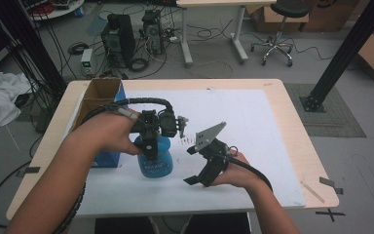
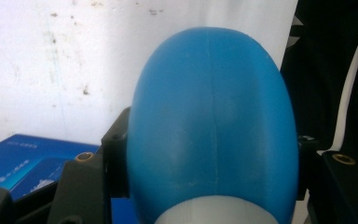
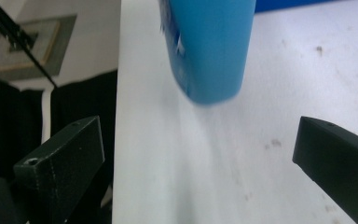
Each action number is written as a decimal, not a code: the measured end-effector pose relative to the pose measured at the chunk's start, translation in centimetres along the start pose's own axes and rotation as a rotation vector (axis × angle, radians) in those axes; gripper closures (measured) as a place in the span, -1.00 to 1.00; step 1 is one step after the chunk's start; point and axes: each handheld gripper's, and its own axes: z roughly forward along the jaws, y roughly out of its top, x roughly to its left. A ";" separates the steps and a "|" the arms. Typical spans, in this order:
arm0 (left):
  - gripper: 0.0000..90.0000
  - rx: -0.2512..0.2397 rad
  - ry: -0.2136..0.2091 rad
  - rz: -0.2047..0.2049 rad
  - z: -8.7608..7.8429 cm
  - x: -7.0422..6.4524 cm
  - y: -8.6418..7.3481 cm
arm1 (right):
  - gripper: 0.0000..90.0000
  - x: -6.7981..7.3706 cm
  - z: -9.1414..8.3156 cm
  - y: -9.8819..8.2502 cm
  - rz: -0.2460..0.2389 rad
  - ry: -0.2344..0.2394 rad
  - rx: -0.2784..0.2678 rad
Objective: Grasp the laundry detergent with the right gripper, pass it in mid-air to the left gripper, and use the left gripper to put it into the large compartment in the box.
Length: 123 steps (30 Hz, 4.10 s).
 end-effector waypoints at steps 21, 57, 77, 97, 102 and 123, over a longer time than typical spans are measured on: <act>-0.15 0.033 -0.022 -0.411 -6.1 2.9 -1.6 | -0.92 -0.7 -3.3 0.9 -0.022 -0.019 0.419; -0.14 0.029 -0.081 -1.156 -14.3 9.5 -13.2 | -0.93 -3.0 -6.8 0.5 -0.028 -0.041 0.650; -0.14 0.048 -0.094 -1.316 -10.5 12.3 -16.8 | -0.93 -3.1 -7.2 0.1 -0.015 -0.062 0.667; -0.14 0.054 -0.148 -1.366 -1.6 13.8 -18.1 | -0.93 -2.6 -7.5 -0.2 -0.015 -0.072 0.660; -0.14 0.075 -0.158 -1.377 0.9 14.0 -18.0 | -0.93 -2.6 -7.6 -0.6 -0.007 -0.080 0.651; -0.14 0.126 -0.146 -1.342 6.4 14.7 -16.5 | -0.93 -2.7 -7.1 -1.3 -0.003 -0.067 0.650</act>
